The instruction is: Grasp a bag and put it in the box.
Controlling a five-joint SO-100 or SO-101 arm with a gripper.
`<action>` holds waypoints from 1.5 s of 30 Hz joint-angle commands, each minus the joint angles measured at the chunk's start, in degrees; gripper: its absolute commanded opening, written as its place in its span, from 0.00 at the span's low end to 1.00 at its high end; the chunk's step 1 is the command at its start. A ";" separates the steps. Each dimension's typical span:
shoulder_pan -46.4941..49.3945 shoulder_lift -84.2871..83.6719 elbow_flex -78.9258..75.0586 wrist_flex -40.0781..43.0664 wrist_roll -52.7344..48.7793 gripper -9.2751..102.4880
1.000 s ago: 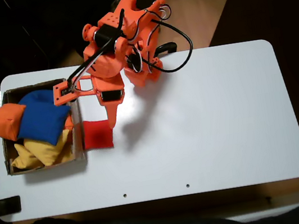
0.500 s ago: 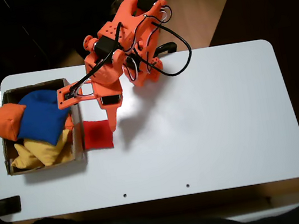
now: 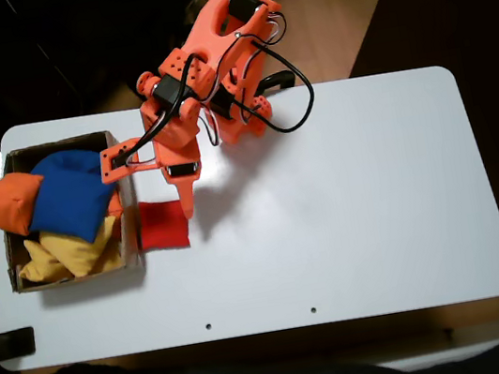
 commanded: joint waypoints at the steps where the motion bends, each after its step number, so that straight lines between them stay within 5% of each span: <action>1: 0.09 -1.41 0.35 -0.88 -0.35 0.62; 20: 1.23 -11.51 -0.18 -7.91 0.70 0.62; 29: -1.23 -8.09 -3.16 -1.32 20.30 0.62; 45: -6.42 -3.25 -8.35 2.90 35.24 0.62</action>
